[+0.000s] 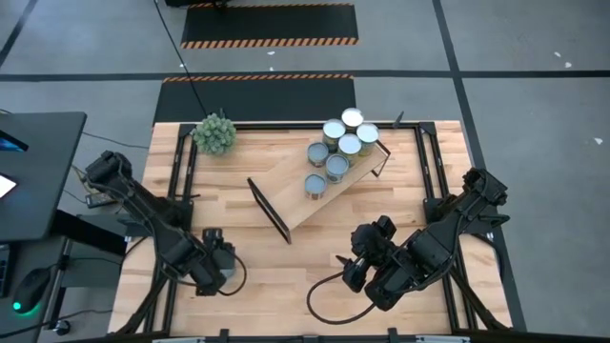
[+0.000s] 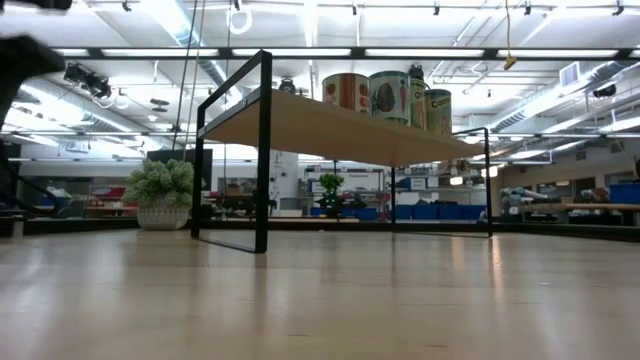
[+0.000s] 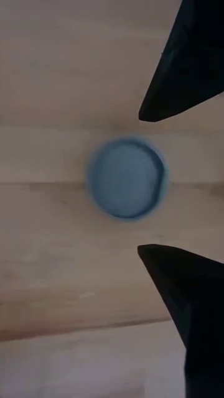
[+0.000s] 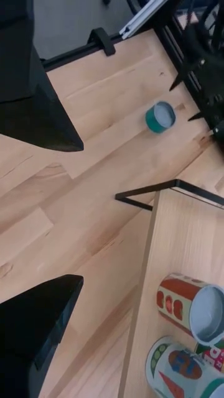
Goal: Pick and place cans onto a shelf
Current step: Put the blue tuna can on the shelf
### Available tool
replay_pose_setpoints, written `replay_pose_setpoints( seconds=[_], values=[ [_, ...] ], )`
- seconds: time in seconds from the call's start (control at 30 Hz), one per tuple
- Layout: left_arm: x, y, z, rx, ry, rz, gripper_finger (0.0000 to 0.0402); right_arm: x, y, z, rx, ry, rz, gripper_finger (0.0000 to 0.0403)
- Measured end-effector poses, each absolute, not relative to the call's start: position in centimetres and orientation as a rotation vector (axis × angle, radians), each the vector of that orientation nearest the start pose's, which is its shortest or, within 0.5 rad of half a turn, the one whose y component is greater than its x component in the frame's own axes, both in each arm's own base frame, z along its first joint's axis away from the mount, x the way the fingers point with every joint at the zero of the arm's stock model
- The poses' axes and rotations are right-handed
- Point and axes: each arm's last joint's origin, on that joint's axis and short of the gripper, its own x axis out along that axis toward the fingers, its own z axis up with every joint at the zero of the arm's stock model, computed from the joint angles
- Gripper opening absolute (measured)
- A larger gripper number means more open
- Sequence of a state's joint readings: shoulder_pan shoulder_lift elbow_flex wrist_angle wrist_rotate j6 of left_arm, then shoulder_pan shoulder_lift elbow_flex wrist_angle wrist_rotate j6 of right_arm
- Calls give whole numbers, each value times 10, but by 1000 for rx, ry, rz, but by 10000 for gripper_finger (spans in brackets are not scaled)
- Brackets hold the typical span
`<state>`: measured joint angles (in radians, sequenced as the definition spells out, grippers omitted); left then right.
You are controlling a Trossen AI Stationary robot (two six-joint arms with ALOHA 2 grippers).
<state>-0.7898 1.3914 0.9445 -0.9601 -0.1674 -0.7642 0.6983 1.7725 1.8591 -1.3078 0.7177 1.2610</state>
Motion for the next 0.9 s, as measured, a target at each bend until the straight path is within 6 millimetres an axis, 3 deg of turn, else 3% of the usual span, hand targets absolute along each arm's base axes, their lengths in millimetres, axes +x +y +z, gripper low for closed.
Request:
replay_pose_setpoints(
  seconds=[0.17, 0.37, 0.9],
  values=[
    [163, -154, 192, 67, 1415, -61, 345, 275, 206, 359, 390, 716, -543, 348],
    [163, -148, 170, -42, 1478, -154, 345, 277, 207, 360, 406, 705, -536, 348],
    [171, -147, 169, -120, 1341, 7, 345, 279, 205, 361, 401, 680, -547, 348]
  ],
)
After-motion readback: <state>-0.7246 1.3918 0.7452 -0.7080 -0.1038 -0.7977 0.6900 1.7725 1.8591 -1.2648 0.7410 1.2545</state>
